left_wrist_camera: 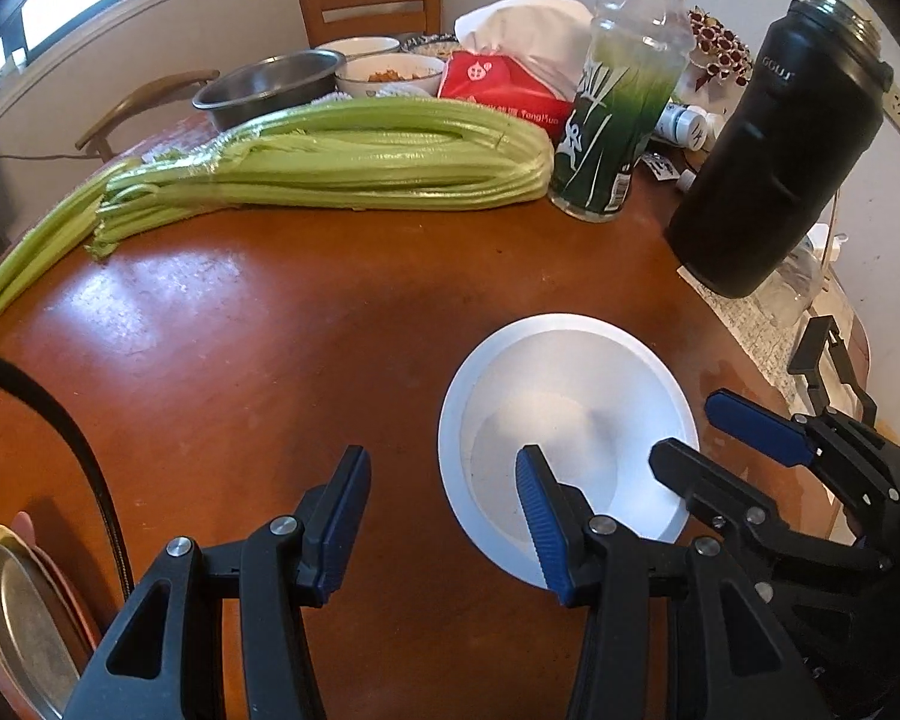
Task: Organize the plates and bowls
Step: 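Reach the left tool to the second red-printed paper bowl and grasp its rim, then carry the second paper bowl with the left tool over the steel bowl and lower it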
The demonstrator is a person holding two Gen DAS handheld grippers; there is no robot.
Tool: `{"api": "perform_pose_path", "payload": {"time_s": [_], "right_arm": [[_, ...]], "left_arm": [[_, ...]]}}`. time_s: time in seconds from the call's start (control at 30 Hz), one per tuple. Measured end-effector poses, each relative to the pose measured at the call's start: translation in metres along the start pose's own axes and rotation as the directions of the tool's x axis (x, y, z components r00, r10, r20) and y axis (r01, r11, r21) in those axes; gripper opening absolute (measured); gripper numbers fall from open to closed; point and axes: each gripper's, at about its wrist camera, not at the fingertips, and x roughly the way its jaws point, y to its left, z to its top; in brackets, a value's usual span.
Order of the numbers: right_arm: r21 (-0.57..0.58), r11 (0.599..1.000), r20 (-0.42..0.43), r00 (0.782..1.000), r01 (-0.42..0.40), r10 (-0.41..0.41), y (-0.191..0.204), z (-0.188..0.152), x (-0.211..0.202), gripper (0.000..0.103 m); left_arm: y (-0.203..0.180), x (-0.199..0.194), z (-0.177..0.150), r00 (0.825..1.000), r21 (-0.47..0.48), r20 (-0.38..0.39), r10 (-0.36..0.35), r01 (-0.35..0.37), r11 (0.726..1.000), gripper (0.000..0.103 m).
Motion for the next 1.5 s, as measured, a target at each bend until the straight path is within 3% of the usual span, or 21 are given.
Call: {"api": "perform_pose_path", "payload": {"time_s": [0.13,0.3,0.63,1.5], "right_arm": [[-0.012,1.000,-0.016,1.000,0.000,0.000,0.003,-0.001,0.009,0.046],[-0.022,1.000,-0.026,1.000,-0.004,0.004,0.008,-0.003,0.015,0.036],[-0.027,0.999,-0.025,0.999,-0.021,0.020,0.015,-0.004,0.013,0.031],[-0.091,0.995,0.059,0.997,-0.038,0.044,0.055,-0.005,-0.034,0.030]], "left_arm": [[-0.001,0.007,0.002,1.000,0.002,-0.010,-0.007,0.007,1.000,0.050],[0.002,0.019,0.001,0.998,-0.009,-0.050,-0.040,0.040,0.999,0.048],[0.000,0.020,-0.001,0.992,-0.015,-0.070,-0.104,0.103,0.995,0.031],[0.015,-0.049,-0.022,0.996,-0.024,0.049,-0.079,0.081,0.996,0.030]]}}
